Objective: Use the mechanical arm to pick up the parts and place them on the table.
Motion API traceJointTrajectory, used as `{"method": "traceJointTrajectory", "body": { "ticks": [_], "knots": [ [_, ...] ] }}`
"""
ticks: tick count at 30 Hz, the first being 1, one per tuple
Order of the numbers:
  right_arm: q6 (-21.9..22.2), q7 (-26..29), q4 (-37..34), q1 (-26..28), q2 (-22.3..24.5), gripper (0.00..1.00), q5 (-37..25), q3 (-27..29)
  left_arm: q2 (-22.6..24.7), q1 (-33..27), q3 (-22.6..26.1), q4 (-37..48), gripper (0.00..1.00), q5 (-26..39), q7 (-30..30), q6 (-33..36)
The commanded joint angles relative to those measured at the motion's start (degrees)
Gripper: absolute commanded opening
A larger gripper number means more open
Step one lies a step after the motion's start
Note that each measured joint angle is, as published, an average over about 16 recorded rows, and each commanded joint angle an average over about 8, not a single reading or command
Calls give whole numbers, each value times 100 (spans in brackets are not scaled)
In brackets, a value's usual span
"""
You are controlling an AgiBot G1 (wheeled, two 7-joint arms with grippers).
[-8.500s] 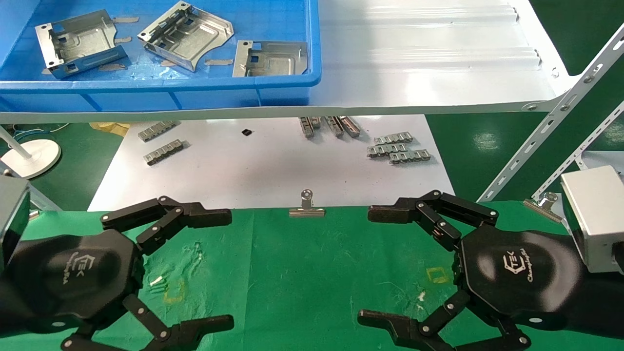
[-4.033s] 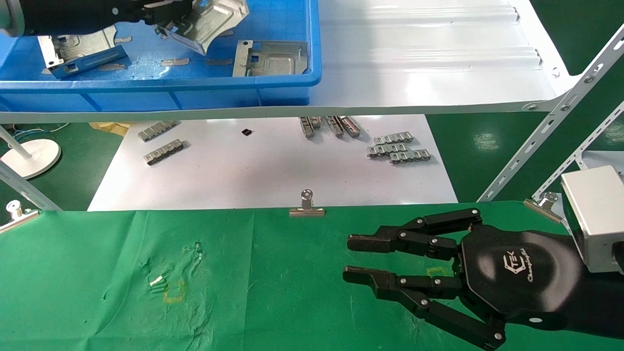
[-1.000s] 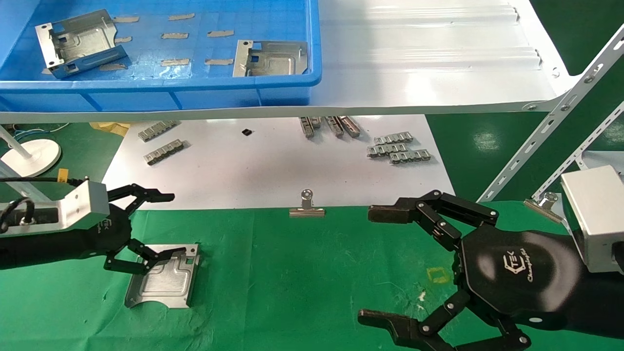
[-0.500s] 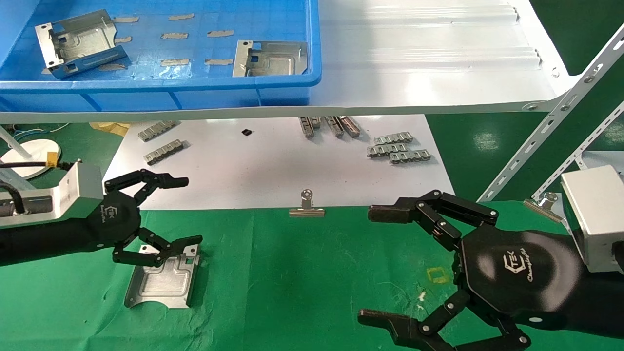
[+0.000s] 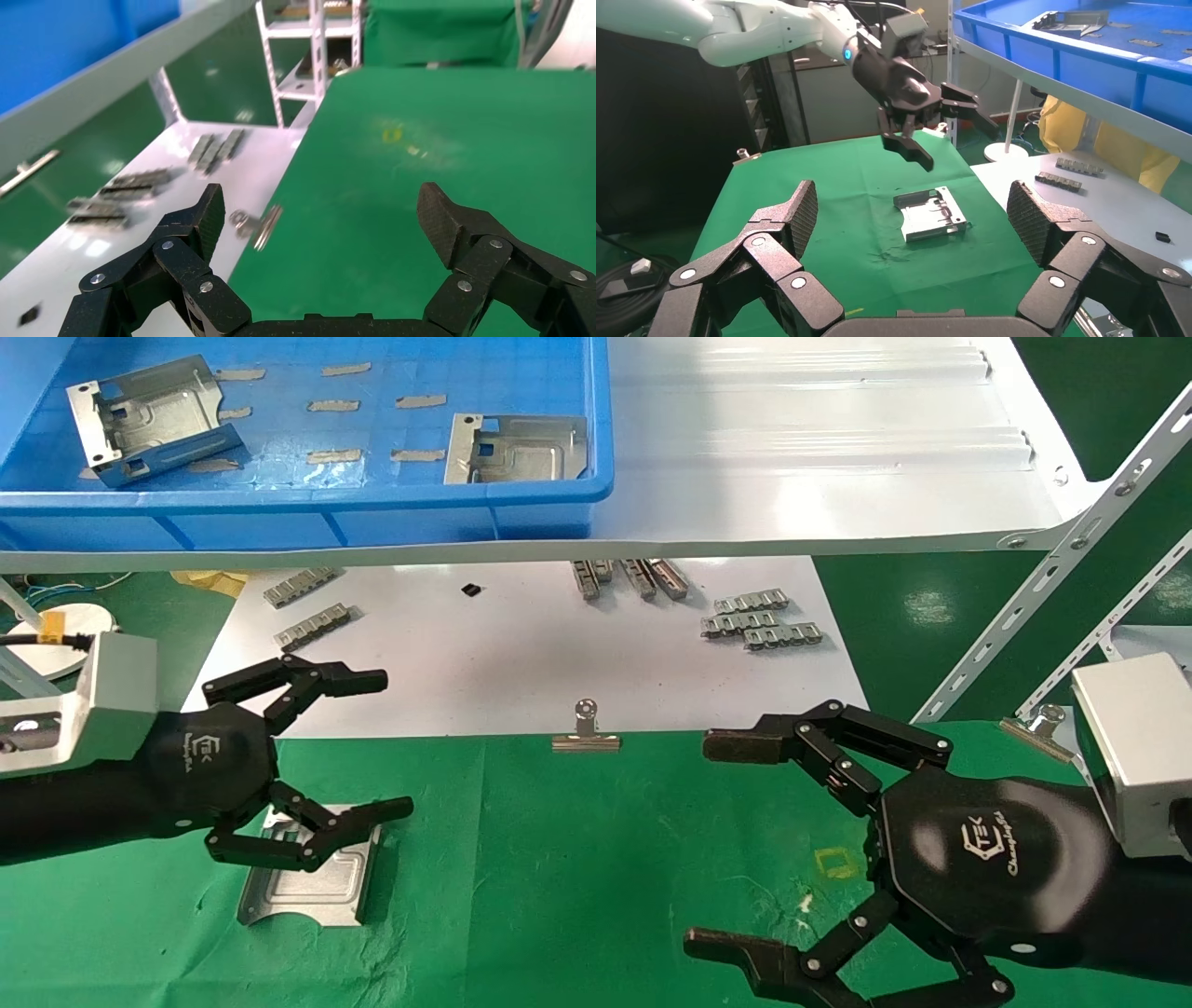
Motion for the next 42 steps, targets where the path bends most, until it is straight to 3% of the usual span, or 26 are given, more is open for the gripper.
{"method": "traceJointTrajectory", "body": {
  "ticks": [1, 22, 42],
  "knots": [
    [0, 0, 0, 0, 0, 100, 0, 0, -49, 120, -73, -246, 100, -105, -178, -15],
    [1, -1, -1, 0, 1, 100, 1, -1, -530, 1301, -793, -2681, 100, -1145, -1917, -155],
    [2, -1, -1, -1, 1, 100, 2, -1, -540, 1322, -807, -2713, 100, -1165, -1940, -167]
  ]
}}
